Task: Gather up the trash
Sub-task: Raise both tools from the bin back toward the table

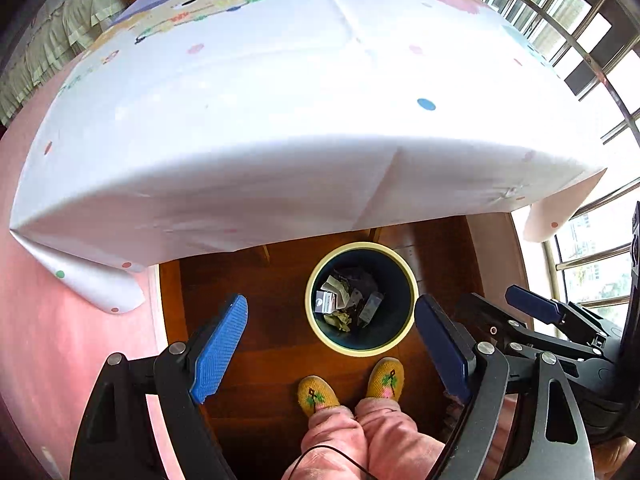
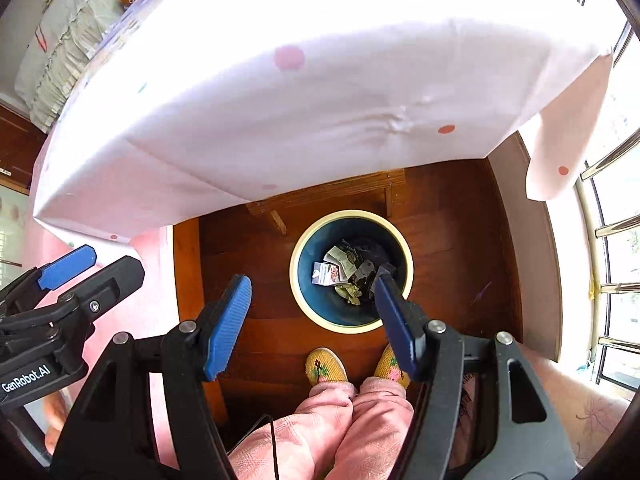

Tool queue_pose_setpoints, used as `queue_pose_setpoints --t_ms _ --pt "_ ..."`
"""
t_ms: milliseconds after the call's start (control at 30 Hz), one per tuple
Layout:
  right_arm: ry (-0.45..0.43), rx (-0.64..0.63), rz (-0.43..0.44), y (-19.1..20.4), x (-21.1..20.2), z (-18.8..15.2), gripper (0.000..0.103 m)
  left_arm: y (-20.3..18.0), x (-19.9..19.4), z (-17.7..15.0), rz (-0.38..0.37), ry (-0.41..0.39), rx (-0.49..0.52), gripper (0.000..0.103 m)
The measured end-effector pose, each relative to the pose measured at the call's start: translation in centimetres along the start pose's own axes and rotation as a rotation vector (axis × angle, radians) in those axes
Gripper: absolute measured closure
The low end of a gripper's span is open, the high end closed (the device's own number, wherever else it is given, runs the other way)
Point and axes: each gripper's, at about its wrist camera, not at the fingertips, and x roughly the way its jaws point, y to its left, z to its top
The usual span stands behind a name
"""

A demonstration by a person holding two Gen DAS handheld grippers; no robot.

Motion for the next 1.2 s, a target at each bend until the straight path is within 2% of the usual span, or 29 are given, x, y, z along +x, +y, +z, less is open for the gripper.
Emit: queue_pose_setpoints --t_ms 333,533,633,733,933,1067,1200 --pt "-0.142 -0.024 0.018 3.9 -11.4 2.2 0.042 1.2 -12.8 2.9 -0.013 -0.143 0.038 0.016" --pt "-0.236 -0.031 0.027 5.8 -16.3 3.8 0.042 2.5 -18.0 4.6 -0.038 -0.205 0.043 0.016" --pt "-0.270 -0.031 0.027 6.3 -18.1 4.4 0.042 3.1 -19.4 5.1 -0.057 -0.226 0.034 0.019" --pt "-0.290 -0.020 0.033 6.3 -19.3 4.9 0.042 3.5 -20.1 5.6 -0.083 -0.235 0.038 0.027" --pt "-0.299 -0.017 0.034 5.7 -19.6 6.1 0.042 4.3 -20.2 7.4 -0.100 -0.241 0.009 0.027" --pt "-0.301 -0.025 0.040 5.0 -19.0 8.3 0.042 4.6 -20.4 9.1 -0.087 -0.266 -0.006 0.028" --pt "-0.309 -0.038 0.056 4.0 -18.7 12.0 0.042 4.4 -20.1 12.2 -0.071 -0.267 -0.025 0.028"
